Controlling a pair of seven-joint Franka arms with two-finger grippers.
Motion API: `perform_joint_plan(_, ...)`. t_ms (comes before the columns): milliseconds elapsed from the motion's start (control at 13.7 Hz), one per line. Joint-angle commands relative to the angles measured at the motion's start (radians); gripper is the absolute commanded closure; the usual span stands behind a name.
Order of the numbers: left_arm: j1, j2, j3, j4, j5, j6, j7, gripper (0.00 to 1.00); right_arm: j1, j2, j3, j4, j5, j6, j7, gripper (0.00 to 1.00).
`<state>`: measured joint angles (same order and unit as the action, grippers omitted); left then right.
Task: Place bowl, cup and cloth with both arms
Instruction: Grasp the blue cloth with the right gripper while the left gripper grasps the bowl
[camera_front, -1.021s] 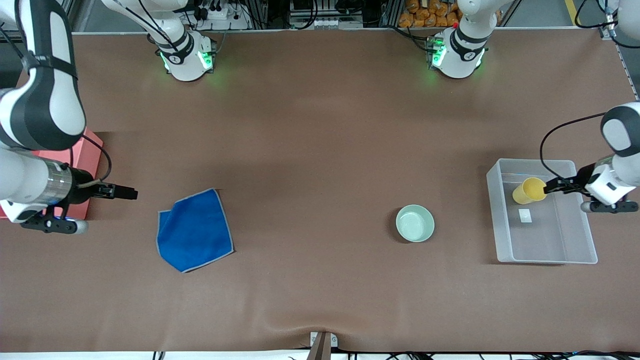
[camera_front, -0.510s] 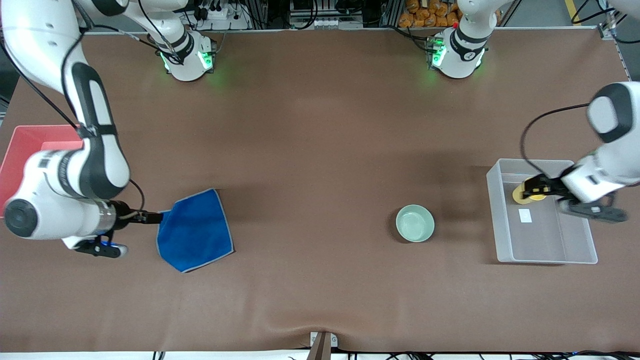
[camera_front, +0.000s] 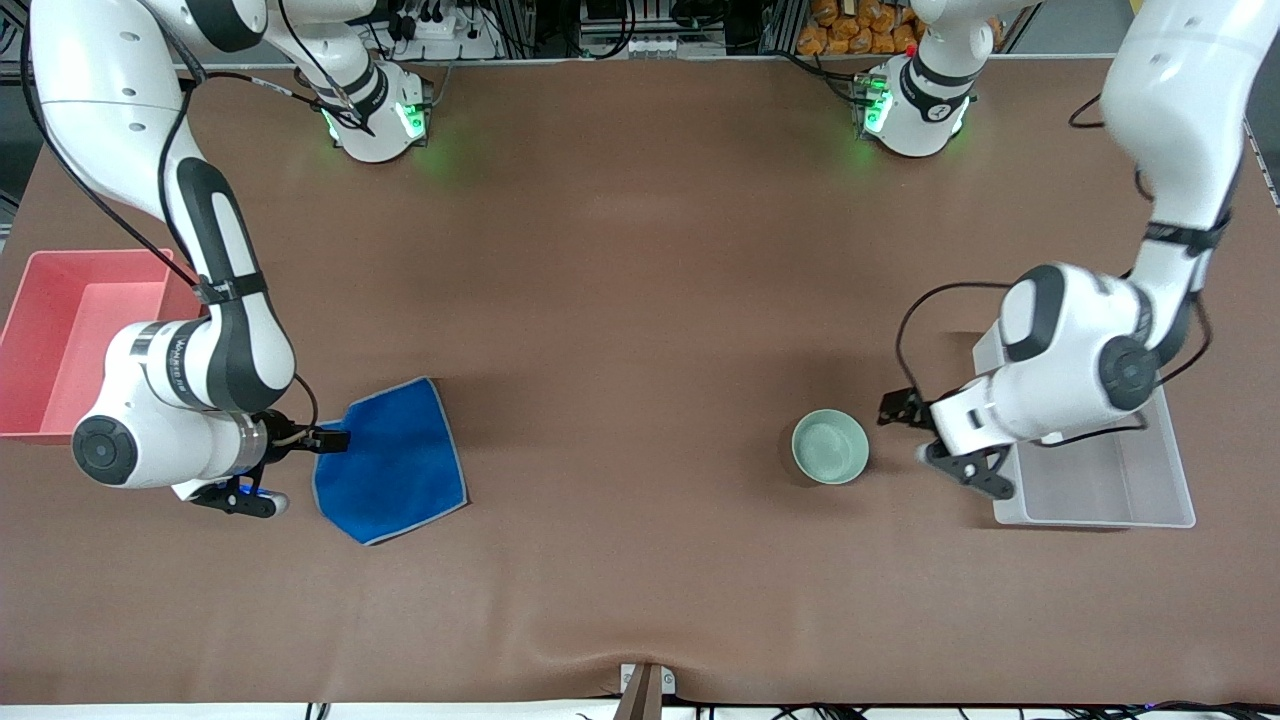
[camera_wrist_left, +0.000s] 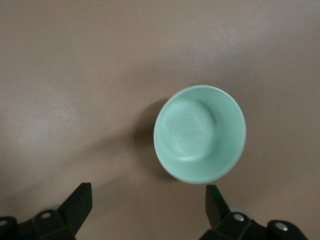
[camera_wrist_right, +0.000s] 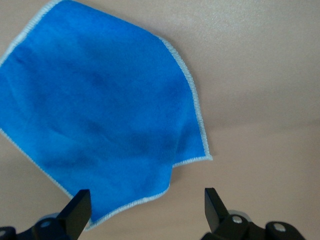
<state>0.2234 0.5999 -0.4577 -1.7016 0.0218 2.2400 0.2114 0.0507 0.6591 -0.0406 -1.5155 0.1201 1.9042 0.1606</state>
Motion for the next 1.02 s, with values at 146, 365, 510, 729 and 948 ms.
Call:
perform_joint_plan(146, -0.055, 0.072, 0.091, 0.036, 0.121, 0.052, -0.073, 0.06, 0.003, -0.004, -0.001, -0.132, 0.023, 0.148, 0.022, 0.00)
perform_joint_plan(365, -0.105, 0.095, 0.093, 0.039, 0.124, 0.056, -0.142, 0.13, 0.001, 0.026, -0.001, -0.138, 0.023, 0.162, 0.022, 0.00)
perform_joint_plan(510, -0.124, 0.121, 0.093, 0.049, 0.122, 0.073, -0.162, 0.16, -0.006, 0.042, 0.001, -0.138, 0.023, 0.176, 0.022, 0.00)
perform_joint_plan(729, -0.119, 0.121, 0.093, 0.060, 0.125, 0.084, -0.162, 0.18, 0.001, 0.059, -0.001, -0.141, 0.023, 0.177, 0.023, 0.00)
perform_joint_plan(948, -0.141, 0.152, 0.094, 0.063, 0.124, 0.104, -0.165, 0.42, 0.004, 0.059, -0.001, -0.143, 0.023, 0.181, 0.022, 0.64)
